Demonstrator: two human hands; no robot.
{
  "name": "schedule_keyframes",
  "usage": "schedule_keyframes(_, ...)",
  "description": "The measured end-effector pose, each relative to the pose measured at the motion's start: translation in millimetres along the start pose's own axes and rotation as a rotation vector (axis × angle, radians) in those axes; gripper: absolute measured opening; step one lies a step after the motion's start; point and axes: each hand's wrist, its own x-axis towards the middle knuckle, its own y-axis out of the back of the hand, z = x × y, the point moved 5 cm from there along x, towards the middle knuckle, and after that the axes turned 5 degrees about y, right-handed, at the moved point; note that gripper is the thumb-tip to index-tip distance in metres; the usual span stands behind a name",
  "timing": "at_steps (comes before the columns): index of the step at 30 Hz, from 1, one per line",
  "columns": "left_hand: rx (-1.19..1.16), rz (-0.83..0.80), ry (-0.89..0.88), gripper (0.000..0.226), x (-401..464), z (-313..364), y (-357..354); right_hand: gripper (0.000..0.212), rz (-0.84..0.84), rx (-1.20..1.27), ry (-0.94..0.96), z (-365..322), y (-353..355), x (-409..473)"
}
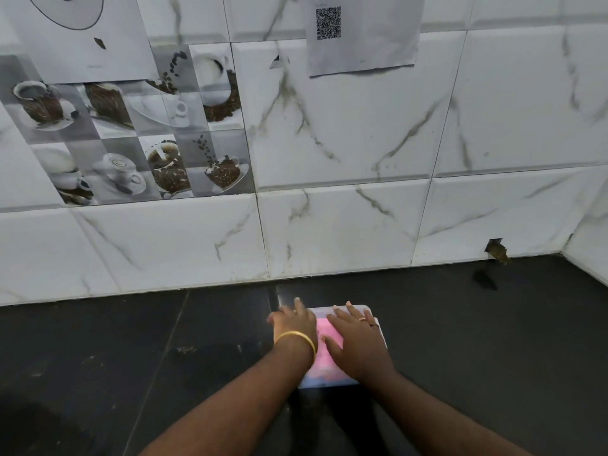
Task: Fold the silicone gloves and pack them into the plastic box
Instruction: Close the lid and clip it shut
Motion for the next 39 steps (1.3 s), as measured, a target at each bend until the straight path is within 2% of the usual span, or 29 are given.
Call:
schedule_keyframes(3, -0.190, -0.224, -0.236, 0.096, 9.0, 22.4, 14.8, 0.052, 0.272, 0.192, -0.176, 29.6, 23.3, -16.3)
schedule_keyframes(5, -0.217, -0.344, -0.252, 0.122, 14.8, 22.1, 17.6, 0.052, 0.358, 0.409, -0.437, 47.5, 28.2, -23.4)
schedule_keyframes(7, -0.214, -0.368, -0.236, 0.134, 19.3, 23.5, 17.5, 0.058, 0.277, 0.568, -0.694, 63.7, 20.6, -29.3)
schedule_keyframes(9, -0.210, -0.359, -0.228, 0.139, 22.4, 30.9, 22.8, 0.068, 0.063, 0.640, -0.816, 79.1, 7.5, -38.2)
schedule_keyframes(11, -0.190, -0.354, -0.218, 0.139, 24.7, 34.1, 26.6, 0.072, -0.133, 0.832, -0.857, 80.7, -9.0, -47.1)
schedule_keyframes(13, -0.175, -0.367, -0.187, 0.139, 23.3, 34.2, 29.3, 0.072, -0.248, 1.073, -0.904, 75.2, -23.3, -55.8)
schedule_keyframes(17, -0.172, -0.388, -0.143, 0.140, 18.4, 34.4, 30.4, 0.065, -0.271, 1.266, -0.902, 74.2, -33.8, -57.9)
schedule_keyframes(27, -0.131, -0.413, -0.095, 0.134, 14.4, 36.6, 36.3, 0.050, 0.011, 1.006, -0.833, 87.1, -19.5, -48.9)
schedule_keyframes(31, -0.127, -0.423, -0.085, 0.122, 15.8, 38.8, 36.0, 0.045, 0.031, 0.909, -0.807, 88.7, -19.9, -47.7)
schedule_keyframes(34, -0.112, -0.445, -0.084, 0.118, 15.5, 40.0, 36.6, 0.044, 0.069, 0.772, -0.721, 88.6, -14.0, -46.5)
schedule_keyframes(39, -0.143, -0.453, -0.086, 0.108, 17.4, 41.1, 34.6, 0.048, -0.011, 0.458, -0.596, 78.2, -11.4, -45.8)
